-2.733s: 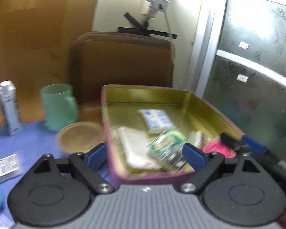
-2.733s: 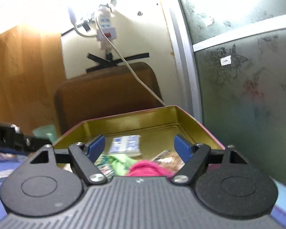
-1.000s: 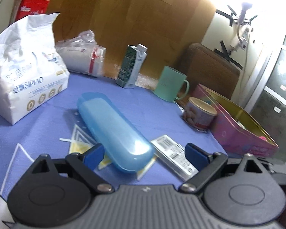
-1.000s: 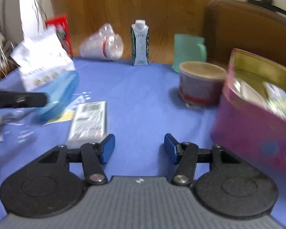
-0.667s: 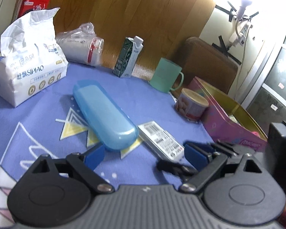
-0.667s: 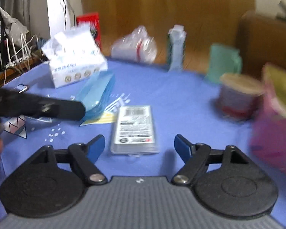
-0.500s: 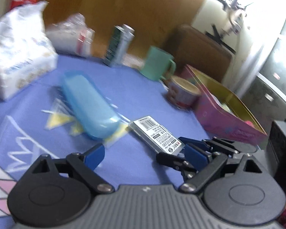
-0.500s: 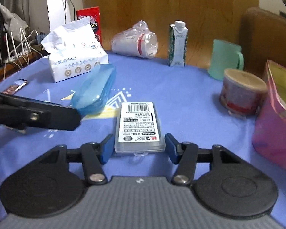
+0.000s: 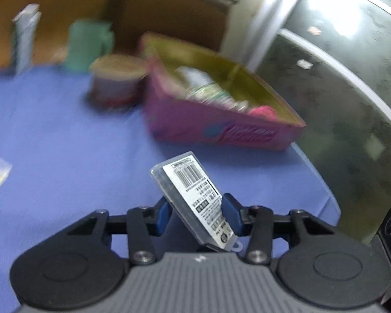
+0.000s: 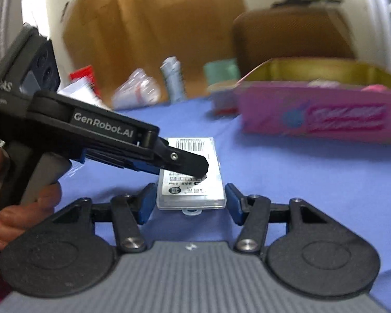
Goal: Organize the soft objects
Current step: 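Carry the card package into the pink tin and open the right tool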
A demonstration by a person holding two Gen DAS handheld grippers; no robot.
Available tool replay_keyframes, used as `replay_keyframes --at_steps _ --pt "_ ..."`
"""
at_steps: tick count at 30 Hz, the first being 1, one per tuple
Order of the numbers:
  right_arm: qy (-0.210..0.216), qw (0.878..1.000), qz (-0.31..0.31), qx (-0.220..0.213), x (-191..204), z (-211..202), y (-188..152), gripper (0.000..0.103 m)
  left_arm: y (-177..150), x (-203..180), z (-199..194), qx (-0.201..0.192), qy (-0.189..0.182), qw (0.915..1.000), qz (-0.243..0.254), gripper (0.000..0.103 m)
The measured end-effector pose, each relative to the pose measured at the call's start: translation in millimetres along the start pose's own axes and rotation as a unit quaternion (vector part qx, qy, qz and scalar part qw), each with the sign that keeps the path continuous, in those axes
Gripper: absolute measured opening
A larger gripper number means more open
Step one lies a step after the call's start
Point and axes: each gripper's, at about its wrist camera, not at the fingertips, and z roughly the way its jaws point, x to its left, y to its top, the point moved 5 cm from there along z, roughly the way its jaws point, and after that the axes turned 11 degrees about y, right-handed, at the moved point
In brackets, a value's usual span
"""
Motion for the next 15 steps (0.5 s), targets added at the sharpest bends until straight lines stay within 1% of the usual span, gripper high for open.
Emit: replay_keyframes --at_steps 3,7,9,11,13,15 --pt "-0.026 0.998 -0.01 -0.051 -14 -20 19 0.059 33 -28 -1 -0.029 -0.014 0.9989 0.034 0.041" --pt "-0.084 0.991 -0.033 -0.104 -40 -36 54 0.059 79 -72 14 -0.07 -0.01 0.9938 0.086 0.044" --pt "-0.108 0.986 -0.031 -0.12 -60 -38 71 0.059 97 -89 27 -0.089 -0.004 0.9908 0.102 0.054" --pt "-0.138 0.982 -0.029 -0.127 -84 -35 86 0.059 113 -100 42 -0.111 0.022 0.9878 0.107 0.071" --pt "-0.176 0.977 -0.029 -0.117 -113 -22 98 0.059 123 -103 54 -0.132 0.059 0.9842 0.102 0.073" --pt "-0.205 0.974 -0.025 -0.092 -144 -3 106 0.06 124 -101 64 -0.131 0.079 0.984 0.092 0.073"
